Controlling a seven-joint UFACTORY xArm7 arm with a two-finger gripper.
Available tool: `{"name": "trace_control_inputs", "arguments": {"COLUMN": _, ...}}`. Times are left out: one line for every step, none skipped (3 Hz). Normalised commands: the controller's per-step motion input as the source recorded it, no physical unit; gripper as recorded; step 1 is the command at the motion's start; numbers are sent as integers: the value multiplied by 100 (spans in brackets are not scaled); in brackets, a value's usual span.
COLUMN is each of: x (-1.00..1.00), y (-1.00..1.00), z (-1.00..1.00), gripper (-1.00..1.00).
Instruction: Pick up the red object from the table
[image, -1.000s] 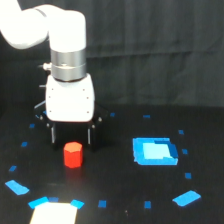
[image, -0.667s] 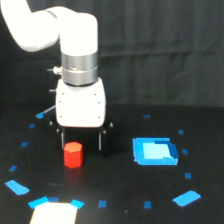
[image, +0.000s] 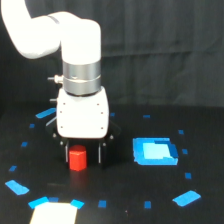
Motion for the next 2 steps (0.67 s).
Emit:
{"name": "trace_control_inputs", "arguments": {"x": 24, "y": -6, "z": -5, "gripper": -100}}
{"name": "trace_control_inputs", "arguments": {"x": 39, "y": 31, "z": 88, "gripper": -100}}
